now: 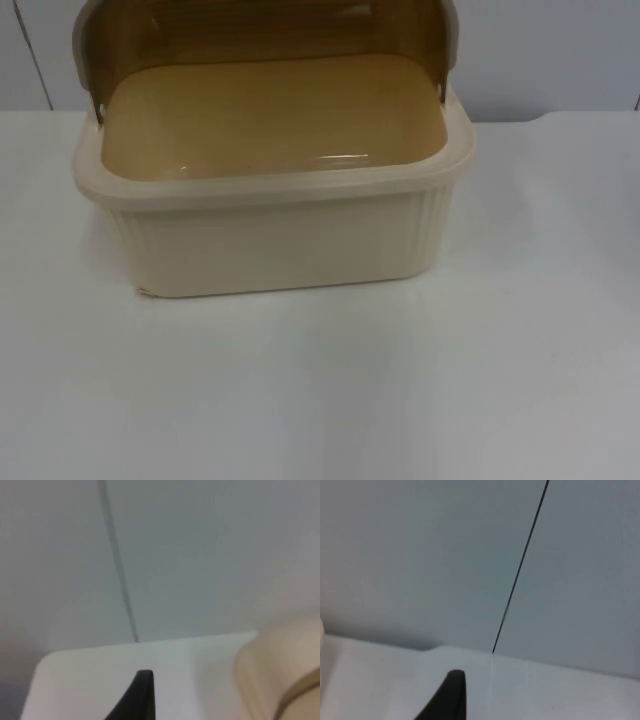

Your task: Open the box lid with the left hand, place the block into the box with the right hand, then close the box lid with the left hand.

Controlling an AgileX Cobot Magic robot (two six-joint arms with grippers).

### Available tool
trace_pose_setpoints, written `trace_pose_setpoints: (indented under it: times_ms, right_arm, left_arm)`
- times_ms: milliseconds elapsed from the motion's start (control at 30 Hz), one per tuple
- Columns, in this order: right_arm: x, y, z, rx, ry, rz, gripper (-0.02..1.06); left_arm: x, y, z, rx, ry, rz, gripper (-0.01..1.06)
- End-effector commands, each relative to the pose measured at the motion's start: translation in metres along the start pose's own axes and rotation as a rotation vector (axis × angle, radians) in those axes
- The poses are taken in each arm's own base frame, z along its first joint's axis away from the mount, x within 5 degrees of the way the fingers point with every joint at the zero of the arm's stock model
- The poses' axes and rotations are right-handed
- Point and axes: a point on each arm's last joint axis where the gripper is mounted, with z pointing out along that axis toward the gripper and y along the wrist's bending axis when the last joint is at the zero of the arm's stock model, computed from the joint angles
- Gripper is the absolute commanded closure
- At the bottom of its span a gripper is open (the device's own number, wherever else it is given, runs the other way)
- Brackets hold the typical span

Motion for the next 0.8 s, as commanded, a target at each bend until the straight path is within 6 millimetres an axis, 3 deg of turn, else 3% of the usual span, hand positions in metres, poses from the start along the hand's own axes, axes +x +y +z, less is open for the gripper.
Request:
trace_pose_setpoints:
  times_ms: [0, 33, 200, 233, 367, 400, 500, 667, 767]
  right_arm:
    - [-0.006, -0.002, -0.01, 0.018, -0.044, 0.008, 0.0]
    - [-0.006, -0.002, -0.01, 0.018, -0.044, 0.008, 0.0]
    - [0.0, -0.001, -0.01, 0.002, 0.015, 0.01, 0.0]
    - [0.0, -0.001, -0.01, 0.002, 0.015, 0.01, 0.0]
    - [0.0, -0.001, -0.01, 0.001, 0.015, 0.021, 0.0]
    - [0.0, -0.001, -0.01, 0.001, 0.015, 0.021, 0.0]
    - [0.0, -0.001, -0.01, 0.002, 0.015, 0.021, 0.0]
    - [0.0, -0.001, -0.01, 0.003, 0.015, 0.024, 0.0]
    - [0.0, -0.001, -0.01, 0.003, 0.015, 0.024, 0.0]
  left_arm:
    - [-0.013, -0.023, 0.02, 0.072, -0.01, 0.13, 0.0]
    - [-0.013, -0.023, 0.02, 0.072, -0.01, 0.13, 0.0]
    - [-0.043, -0.065, 0.071, 0.104, -0.061, 0.404, 0.0]
    - [-0.043, -0.065, 0.071, 0.104, -0.061, 0.404, 0.0]
    - [-0.051, -0.098, 0.109, 0.039, -0.079, 0.82, 0.0]
    - [-0.051, -0.098, 0.109, 0.039, -0.079, 0.82, 0.0]
    - [-0.04, -0.124, 0.137, 0.005, -0.086, 1.141, 0.0]
    - [-0.021, -0.15, 0.157, 0.089, -0.092, 1.149, 0.06]
    - [-0.018, -0.16, 0.158, 0.119, -0.109, 1.138, 0.28]
